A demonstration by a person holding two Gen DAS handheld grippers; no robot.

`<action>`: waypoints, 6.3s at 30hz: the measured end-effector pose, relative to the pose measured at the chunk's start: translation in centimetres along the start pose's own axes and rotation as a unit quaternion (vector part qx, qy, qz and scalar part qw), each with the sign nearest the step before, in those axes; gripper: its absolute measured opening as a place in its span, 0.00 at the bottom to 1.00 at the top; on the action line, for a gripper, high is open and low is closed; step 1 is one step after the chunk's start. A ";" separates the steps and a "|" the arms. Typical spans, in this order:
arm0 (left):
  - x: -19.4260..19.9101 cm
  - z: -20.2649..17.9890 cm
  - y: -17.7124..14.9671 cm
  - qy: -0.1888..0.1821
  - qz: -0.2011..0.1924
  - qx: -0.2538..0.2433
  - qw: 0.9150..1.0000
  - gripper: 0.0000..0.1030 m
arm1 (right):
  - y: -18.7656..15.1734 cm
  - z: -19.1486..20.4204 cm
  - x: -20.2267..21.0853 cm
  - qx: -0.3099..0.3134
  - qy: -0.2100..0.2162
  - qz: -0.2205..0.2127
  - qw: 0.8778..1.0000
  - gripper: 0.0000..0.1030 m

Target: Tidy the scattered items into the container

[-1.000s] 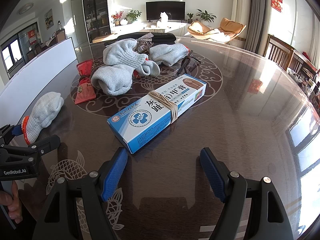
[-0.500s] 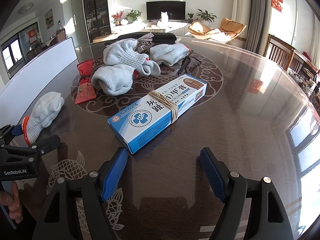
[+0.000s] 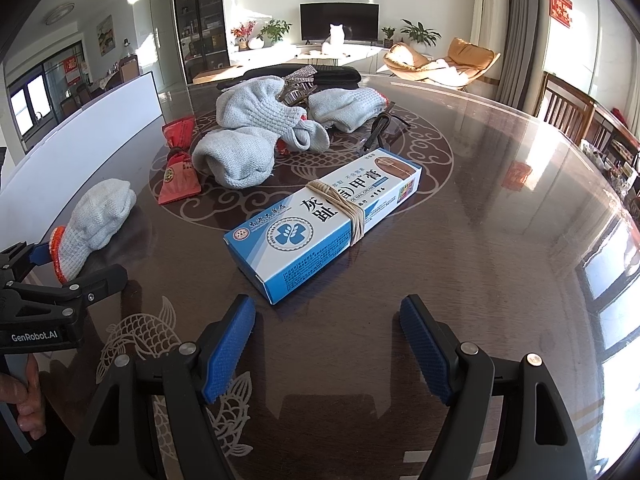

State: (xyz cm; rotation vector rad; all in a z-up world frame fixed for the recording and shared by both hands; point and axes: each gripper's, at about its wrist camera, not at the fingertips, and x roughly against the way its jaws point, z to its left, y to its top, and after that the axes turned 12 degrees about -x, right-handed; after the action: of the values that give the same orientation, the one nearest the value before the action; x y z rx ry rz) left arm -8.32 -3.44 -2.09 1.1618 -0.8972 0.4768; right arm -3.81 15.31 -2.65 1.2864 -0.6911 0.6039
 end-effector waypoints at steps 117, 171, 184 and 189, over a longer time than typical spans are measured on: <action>3.9 -1.8 -1.6 -0.036 -0.011 0.057 0.998 0.30 | 1.6 -3.6 1.9 -0.004 0.205 0.042 0.978 0.43; 13.6 23.3 3.5 0.136 -0.064 0.185 0.971 0.99 | 13.5 29.1 -1.7 0.143 0.316 0.024 0.938 0.70; -0.6 -1.9 1.2 -0.044 0.013 0.033 0.998 1.00 | 4.6 -4.3 -0.4 0.019 0.002 0.009 1.000 0.70; -1.9 -2.8 2.7 -0.011 0.019 -0.020 1.000 1.00 | 4.7 -5.6 -2.3 0.018 -0.014 0.034 0.999 0.70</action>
State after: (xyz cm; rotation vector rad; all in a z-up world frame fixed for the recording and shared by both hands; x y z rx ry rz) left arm -10.43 0.30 -2.34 1.1180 -0.9446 0.4757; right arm -8.18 21.61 -2.12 1.3096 -0.7525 0.6581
